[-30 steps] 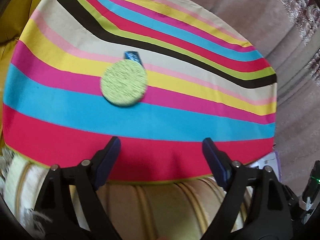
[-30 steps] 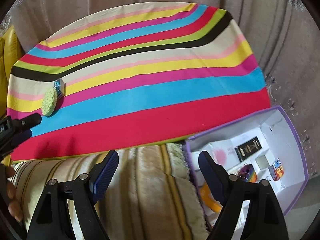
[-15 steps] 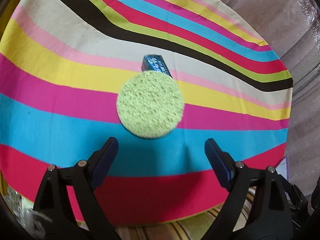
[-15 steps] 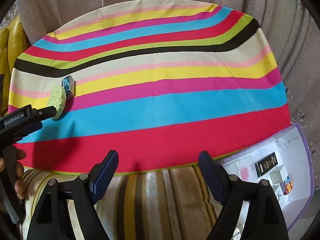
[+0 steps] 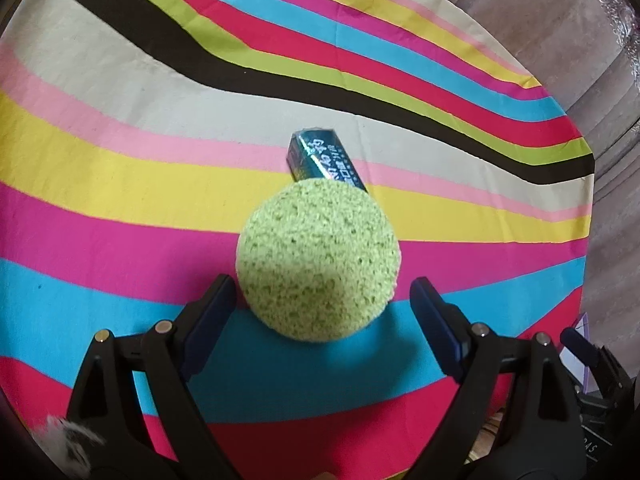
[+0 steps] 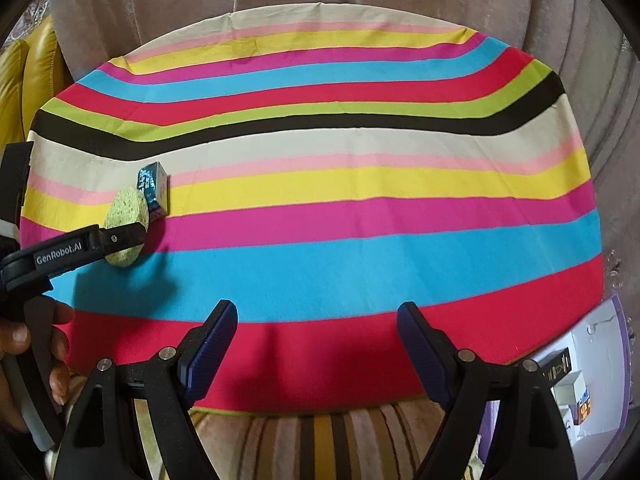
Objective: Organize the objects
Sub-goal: 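Grasp the green round sponge with the left tool while the right grasps the teal wrapped pack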
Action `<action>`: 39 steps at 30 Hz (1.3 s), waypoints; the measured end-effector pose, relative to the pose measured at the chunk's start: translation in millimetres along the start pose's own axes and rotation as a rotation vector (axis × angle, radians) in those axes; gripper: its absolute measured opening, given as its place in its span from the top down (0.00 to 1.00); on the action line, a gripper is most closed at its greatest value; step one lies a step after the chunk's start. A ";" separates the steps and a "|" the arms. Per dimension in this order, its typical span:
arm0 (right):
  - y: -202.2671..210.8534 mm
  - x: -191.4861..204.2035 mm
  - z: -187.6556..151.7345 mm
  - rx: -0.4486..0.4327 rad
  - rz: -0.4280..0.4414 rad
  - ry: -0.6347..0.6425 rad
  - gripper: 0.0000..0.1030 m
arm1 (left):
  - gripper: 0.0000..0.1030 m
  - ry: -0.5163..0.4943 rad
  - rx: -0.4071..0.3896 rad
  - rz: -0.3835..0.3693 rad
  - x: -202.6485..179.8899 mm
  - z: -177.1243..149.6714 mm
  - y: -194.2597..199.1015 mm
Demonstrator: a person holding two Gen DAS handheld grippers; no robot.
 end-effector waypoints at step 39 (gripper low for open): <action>-105.4 145.5 76.5 -0.054 0.141 0.282 0.24 | 0.21 0.319 -0.242 0.186 96.8 -5.5 44.1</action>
Point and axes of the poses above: each gripper's, at about its wrist camera, not at the fingertips, and y roughly against the way its jaws point, x to its left, z to its top, the point moved 6 cm from there along -y, roughly the way its jaws point, and after that the axes turned 10 degrees about z, right-handed, at the moved point
